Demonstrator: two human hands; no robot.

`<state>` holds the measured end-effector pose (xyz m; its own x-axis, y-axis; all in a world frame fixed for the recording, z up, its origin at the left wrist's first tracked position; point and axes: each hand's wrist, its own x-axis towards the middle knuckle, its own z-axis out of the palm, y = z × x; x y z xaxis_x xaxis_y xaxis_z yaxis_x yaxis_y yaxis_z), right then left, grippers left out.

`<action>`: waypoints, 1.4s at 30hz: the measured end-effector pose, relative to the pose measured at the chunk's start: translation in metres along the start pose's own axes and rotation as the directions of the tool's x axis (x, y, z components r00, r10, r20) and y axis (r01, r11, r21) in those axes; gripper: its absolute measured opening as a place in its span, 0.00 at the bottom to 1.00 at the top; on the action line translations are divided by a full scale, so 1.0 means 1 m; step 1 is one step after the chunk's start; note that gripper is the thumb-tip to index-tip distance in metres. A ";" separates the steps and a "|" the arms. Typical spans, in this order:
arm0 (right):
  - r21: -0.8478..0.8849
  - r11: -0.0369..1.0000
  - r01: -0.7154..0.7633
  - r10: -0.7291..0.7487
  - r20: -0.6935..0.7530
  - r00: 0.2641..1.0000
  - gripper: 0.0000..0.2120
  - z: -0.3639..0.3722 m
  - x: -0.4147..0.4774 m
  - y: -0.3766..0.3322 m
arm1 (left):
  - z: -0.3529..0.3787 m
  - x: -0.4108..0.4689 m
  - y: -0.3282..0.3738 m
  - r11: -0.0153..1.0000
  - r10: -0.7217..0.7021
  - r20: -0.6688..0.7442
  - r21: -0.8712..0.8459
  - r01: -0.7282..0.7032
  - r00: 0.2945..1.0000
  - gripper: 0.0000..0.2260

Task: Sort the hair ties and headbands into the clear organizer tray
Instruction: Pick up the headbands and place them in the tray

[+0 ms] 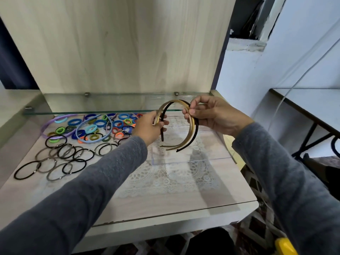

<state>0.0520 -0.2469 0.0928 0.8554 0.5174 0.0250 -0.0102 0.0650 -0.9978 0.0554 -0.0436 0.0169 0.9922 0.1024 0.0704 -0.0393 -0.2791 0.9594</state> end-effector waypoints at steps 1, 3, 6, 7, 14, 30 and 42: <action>-0.002 1.000 -0.007 0.007 -0.012 1.000 0.07 -0.005 0.000 0.006 | 0.001 0.002 -0.001 0.999 0.011 -0.005 0.040 -0.011 1.000 0.11; -0.009 1.000 -0.012 0.012 -0.041 0.999 0.08 -0.015 -0.001 0.018 | 0.003 0.006 -0.001 0.988 0.051 -0.005 0.144 -0.049 0.999 0.11; -0.020 1.000 -0.017 0.015 -0.095 0.995 0.09 -0.029 -0.001 0.037 | 0.006 0.010 -0.004 0.949 0.102 0.030 0.296 -0.106 0.994 0.12; -0.031 0.999 -0.025 0.021 -0.112 0.993 0.09 -0.032 -0.001 0.043 | 0.006 0.011 -0.006 0.934 0.106 0.049 0.337 -0.116 0.993 0.12; -0.087 0.991 -0.102 0.077 -0.255 0.964 0.08 -0.045 -0.002 0.075 | 0.018 0.015 -0.015 0.850 0.067 0.116 0.513 -0.117 0.991 0.07; -0.359 0.801 -0.478 0.301 -0.450 0.841 0.08 -0.046 0.014 0.092 | 0.036 0.015 -0.021 0.872 0.046 0.029 0.487 -0.054 0.999 0.07; -0.647 0.551 -0.528 0.191 -0.518 0.834 0.10 -0.039 0.015 0.087 | 0.033 0.019 -0.015 0.808 -0.043 0.077 0.589 -0.011 0.996 0.07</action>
<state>0.0836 -0.2667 0.0040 0.9796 0.0017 -0.2009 -0.1221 -0.7889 -0.6023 0.0787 -0.0691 -0.0048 0.9992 0.0401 0.0079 0.0268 -0.7894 0.6133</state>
